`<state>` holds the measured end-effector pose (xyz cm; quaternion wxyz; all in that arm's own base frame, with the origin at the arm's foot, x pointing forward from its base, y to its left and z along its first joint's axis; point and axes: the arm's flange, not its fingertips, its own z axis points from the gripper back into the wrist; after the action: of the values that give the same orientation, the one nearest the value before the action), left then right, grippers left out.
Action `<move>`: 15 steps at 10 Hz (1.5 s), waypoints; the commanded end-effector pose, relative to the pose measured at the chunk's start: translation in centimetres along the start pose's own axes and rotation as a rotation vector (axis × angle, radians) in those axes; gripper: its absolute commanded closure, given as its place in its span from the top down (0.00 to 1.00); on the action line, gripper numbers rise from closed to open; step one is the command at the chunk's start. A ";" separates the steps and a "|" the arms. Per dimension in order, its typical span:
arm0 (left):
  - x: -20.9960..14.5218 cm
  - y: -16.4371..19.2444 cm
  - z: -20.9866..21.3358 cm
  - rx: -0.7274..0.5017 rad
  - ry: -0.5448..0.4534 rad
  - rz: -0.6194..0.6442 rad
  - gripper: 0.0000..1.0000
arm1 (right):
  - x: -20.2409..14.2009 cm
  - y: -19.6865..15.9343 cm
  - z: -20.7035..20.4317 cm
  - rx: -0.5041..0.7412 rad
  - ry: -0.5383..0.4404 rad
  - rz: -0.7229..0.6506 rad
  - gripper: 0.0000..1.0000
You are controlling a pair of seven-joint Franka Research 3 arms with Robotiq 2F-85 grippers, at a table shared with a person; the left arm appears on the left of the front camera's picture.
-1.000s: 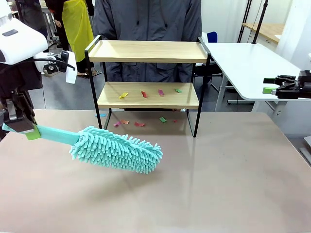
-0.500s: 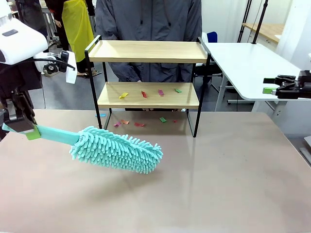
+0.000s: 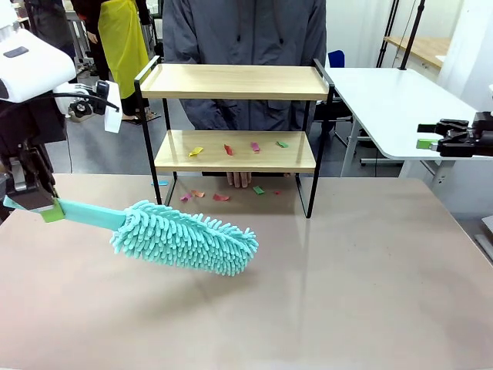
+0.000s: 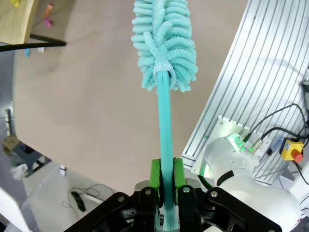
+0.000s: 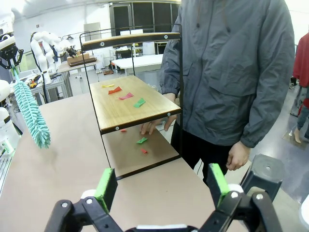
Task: Clean the shelf.
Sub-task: Clean the specific section of the Shelf indicated by the human with the Duster.
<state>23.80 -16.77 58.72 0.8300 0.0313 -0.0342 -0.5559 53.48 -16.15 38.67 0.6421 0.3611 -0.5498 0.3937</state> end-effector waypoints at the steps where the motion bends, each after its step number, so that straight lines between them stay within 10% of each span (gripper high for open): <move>1: -0.1 -0.1 0.4 -0.013 -0.013 0.011 0.13 | 0.3 0.0 -0.1 -0.002 0.018 0.007 1.00; 9: 0.0 0.0 0.0 0.000 0.000 0.000 0.13 | 0.3 0.0 -0.1 -0.002 0.018 0.007 1.00; 15: 8.6 -5.1 -0.9 -0.253 -0.280 0.450 0.13 | 0.3 0.0 -0.1 -0.002 0.018 0.007 1.00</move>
<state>23.37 -24.84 57.80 0.8946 -0.1590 -0.0670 -0.4123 53.48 -16.17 38.67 0.6422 0.3610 -0.5499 0.3936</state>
